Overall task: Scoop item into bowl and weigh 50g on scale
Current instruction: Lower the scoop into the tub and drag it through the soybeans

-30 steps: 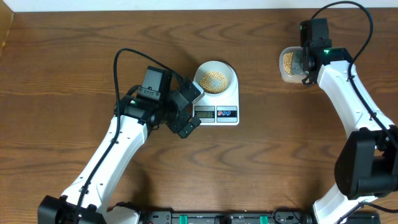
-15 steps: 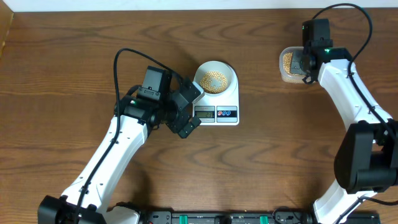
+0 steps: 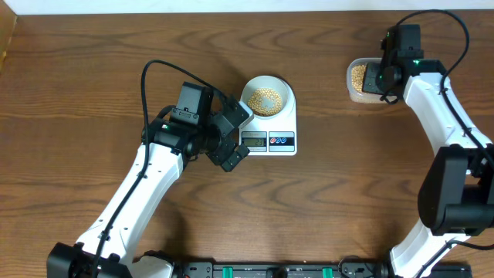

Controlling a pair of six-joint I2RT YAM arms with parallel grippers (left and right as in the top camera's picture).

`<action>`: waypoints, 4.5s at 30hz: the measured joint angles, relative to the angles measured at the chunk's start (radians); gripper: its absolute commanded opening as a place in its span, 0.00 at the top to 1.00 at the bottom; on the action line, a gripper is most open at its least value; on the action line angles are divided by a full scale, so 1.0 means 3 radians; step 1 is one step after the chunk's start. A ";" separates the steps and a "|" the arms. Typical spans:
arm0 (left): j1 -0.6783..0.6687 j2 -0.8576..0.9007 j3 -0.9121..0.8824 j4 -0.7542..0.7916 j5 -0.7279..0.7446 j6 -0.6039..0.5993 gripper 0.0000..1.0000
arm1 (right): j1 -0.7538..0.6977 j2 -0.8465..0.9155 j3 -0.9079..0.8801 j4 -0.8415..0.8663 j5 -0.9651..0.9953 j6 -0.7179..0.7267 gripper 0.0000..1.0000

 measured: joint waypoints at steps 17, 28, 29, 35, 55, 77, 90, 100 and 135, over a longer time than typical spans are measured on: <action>0.0000 0.0000 0.0000 0.0000 0.0000 0.0000 0.02 | -0.0492 0.0013 0.0000 -0.0051 -0.1087 -0.0135 0.99; 0.0000 0.0000 0.0000 0.0000 0.0000 0.0000 0.02 | -0.0501 0.0013 0.0000 -0.0126 -0.1343 -0.0148 0.99; 0.0000 0.0000 0.0000 0.0000 0.0000 0.0000 0.02 | -0.0501 0.0014 0.0000 -0.0126 -0.1353 -0.0149 0.99; 0.0000 0.0000 0.0000 0.0000 0.0000 -0.0001 0.02 | -0.0501 0.0019 -0.0070 -0.0046 -0.1397 -0.0149 0.99; 0.0000 0.0000 0.0000 0.0000 0.0000 -0.0001 0.02 | -0.0615 0.0131 -0.0122 0.0056 -0.1640 -0.0145 0.99; 0.0000 0.0000 0.0000 0.0000 0.0000 -0.0001 0.02 | -0.0874 0.0275 -0.0155 0.0216 -0.2210 -0.0134 0.99; 0.0000 0.0000 0.0000 0.0000 0.0000 0.0000 0.02 | -0.0964 0.0338 -0.0155 0.0270 -0.2427 -0.0120 0.99; 0.0000 0.0000 0.0000 0.0000 0.0000 0.0000 0.02 | -0.1208 0.0374 -0.0158 0.0270 -0.2841 -0.0195 0.99; 0.0000 0.0000 0.0000 0.0000 0.0000 -0.0001 0.02 | -0.1324 0.0346 -0.0158 0.0299 -0.3128 -0.0244 0.99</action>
